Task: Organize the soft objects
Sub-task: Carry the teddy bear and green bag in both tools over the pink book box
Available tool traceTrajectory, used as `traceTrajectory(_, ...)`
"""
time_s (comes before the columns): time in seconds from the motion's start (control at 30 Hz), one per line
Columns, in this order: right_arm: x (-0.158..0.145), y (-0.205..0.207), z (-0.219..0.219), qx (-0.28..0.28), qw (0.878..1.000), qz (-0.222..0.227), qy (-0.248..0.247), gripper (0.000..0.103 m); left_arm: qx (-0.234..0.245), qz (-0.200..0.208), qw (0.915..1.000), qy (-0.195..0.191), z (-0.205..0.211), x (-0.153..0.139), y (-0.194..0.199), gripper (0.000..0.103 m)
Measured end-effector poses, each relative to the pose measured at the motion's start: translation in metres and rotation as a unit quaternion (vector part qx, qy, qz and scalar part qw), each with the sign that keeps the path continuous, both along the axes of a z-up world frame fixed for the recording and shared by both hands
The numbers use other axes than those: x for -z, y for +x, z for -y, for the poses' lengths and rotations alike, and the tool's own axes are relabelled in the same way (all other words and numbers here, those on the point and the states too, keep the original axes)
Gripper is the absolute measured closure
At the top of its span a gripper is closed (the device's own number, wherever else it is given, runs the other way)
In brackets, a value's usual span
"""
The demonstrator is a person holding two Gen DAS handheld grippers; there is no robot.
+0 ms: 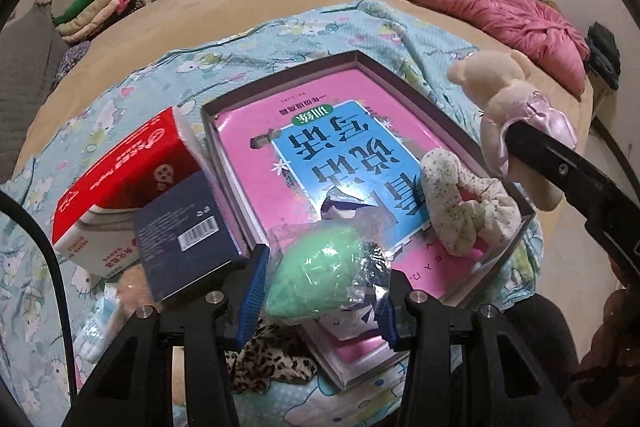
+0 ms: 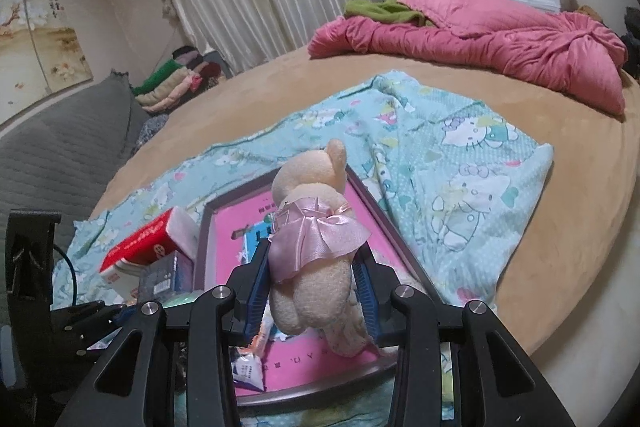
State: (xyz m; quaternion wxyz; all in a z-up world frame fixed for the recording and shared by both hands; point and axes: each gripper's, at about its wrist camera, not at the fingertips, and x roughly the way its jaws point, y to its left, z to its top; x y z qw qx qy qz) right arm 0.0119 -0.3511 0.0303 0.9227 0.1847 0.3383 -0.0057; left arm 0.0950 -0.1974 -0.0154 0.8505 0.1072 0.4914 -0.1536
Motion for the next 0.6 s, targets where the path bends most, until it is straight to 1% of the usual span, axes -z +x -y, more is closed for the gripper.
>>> traceTrajectory(0.1,0.005,0.002,0.002,-0.003,1.000,-0.010,0.004,0.062,-0.001,-0.008,1.0000,0.003,0.004,0.008,0.003,0.056)
traceTrajectory(0.3,0.019,0.009,0.001,-0.019,0.999,-0.037,0.006,0.062,0.000,-0.025,0.9997,-0.008,0.007,0.020,0.006,0.056)
traceTrajectory(0.4,0.025,0.011,0.000,-0.025,0.999,-0.048,0.006,0.062,-0.004,-0.038,0.9990,-0.023,0.007,0.026,0.007,0.056)
traceTrajectory(0.5,0.029,0.013,-0.001,-0.030,0.998,-0.056,0.005,0.062,-0.003,-0.041,0.9987,-0.030,0.008,0.029,0.008,0.056)
traceTrajectory(0.6,0.035,0.015,-0.004,-0.037,0.997,-0.067,0.004,0.062,-0.004,-0.047,0.9978,-0.047,0.008,0.033,0.010,0.056)
